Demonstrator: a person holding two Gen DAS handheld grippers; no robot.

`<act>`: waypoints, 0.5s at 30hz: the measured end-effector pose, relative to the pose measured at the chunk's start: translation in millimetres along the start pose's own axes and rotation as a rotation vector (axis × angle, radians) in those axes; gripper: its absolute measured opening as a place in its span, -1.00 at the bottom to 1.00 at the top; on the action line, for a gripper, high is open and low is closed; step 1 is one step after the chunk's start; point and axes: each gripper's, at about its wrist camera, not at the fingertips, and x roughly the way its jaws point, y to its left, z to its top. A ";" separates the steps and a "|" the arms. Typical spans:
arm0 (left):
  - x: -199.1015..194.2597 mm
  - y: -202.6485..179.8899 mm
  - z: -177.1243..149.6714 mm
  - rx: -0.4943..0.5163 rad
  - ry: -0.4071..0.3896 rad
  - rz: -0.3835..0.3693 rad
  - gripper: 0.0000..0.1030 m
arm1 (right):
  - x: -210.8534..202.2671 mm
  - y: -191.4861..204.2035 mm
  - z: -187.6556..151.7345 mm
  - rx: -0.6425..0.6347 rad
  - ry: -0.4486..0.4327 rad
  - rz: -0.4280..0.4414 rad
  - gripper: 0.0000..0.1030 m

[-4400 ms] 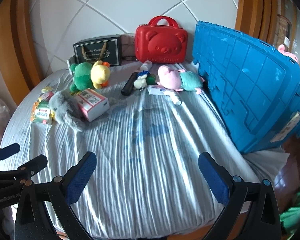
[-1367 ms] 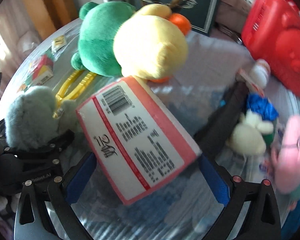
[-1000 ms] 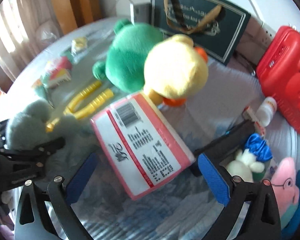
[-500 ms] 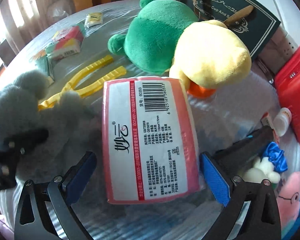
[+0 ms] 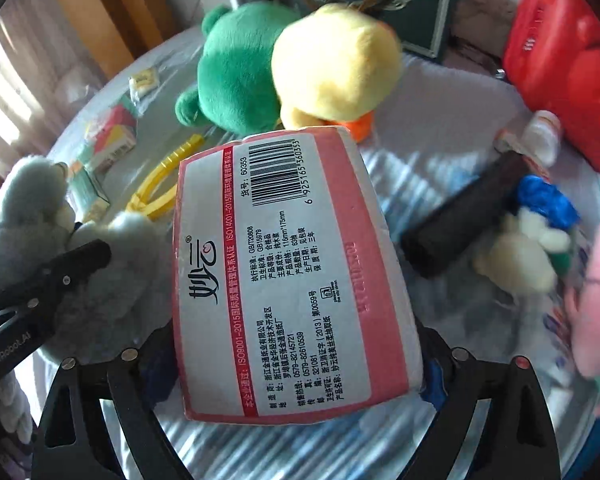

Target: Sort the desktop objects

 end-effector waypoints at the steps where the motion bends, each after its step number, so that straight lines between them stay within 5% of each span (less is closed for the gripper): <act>1: -12.9 -1.4 1.4 0.013 -0.027 -0.006 -0.37 | -11.4 4.8 -4.2 0.009 -0.027 -0.013 0.82; 15: -172.5 -96.9 25.4 0.232 -0.352 -0.171 -0.46 | -208.8 -12.9 -75.0 0.179 -0.391 -0.190 0.82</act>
